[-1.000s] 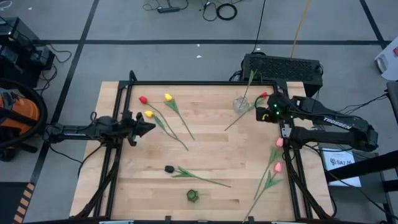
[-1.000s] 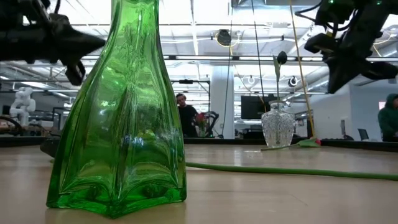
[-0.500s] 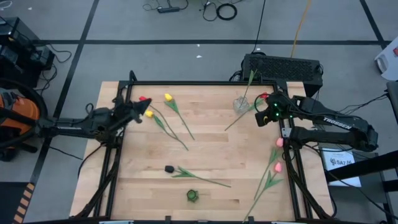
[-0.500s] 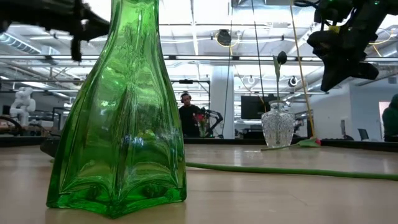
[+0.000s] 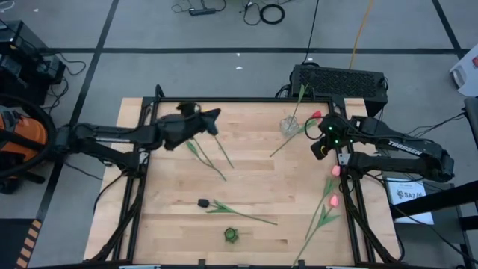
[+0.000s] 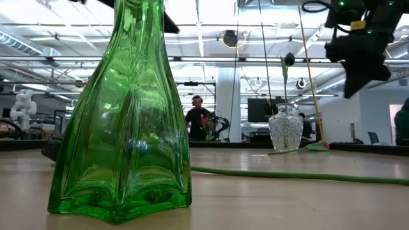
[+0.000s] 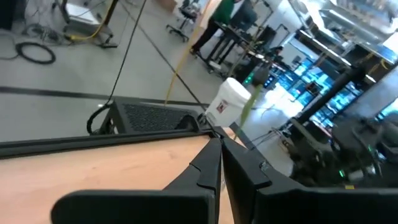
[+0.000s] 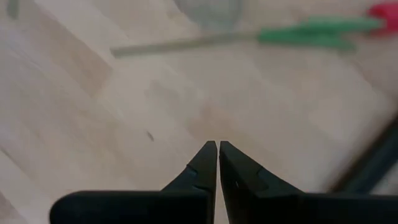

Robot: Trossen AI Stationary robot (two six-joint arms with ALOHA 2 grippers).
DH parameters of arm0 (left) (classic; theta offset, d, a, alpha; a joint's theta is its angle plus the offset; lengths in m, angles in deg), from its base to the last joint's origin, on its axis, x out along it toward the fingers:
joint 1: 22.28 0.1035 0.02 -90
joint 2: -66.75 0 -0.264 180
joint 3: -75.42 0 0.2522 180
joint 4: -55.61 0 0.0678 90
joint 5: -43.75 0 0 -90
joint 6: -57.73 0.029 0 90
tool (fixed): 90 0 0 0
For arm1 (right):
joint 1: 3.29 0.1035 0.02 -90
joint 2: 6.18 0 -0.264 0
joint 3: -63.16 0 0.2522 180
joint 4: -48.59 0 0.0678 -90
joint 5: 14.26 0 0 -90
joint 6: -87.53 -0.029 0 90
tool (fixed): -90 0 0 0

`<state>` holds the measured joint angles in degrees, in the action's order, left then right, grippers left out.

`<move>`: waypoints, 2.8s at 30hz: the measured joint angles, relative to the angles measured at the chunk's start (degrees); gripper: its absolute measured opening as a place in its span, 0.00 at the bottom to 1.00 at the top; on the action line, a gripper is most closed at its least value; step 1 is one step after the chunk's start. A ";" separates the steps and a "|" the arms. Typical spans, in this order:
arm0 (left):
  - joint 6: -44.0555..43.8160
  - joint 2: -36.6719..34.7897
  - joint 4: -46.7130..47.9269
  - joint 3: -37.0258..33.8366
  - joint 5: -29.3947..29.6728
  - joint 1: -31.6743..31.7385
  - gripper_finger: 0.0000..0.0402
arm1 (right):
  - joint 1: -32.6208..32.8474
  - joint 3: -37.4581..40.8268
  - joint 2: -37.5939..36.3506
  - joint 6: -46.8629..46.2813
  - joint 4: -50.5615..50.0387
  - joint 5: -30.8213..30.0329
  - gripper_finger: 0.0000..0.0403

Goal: Sort flowers into vase by color
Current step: Put the top yellow flower into the green vase

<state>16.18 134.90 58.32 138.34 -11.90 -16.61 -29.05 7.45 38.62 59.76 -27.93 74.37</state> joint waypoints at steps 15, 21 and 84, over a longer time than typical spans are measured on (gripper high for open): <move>-12.09 13.04 -1.02 3.46 -12.80 6.75 0.36 | 0.00 0.00 -0.63 6.22 0.07 -0.42 0.03; -19.32 15.50 1.67 3.54 -11.20 7.85 0.46 | 0.00 0.00 -0.63 7.48 1.92 -0.31 0.03; -31.24 36.10 38.97 14.76 -25.09 18.26 0.01 | -0.02 9.66 -0.61 0.58 10.68 2.97 0.03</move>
<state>-15.05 171.00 97.29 153.10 -36.99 1.66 -29.07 17.11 38.01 60.35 -17.25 77.35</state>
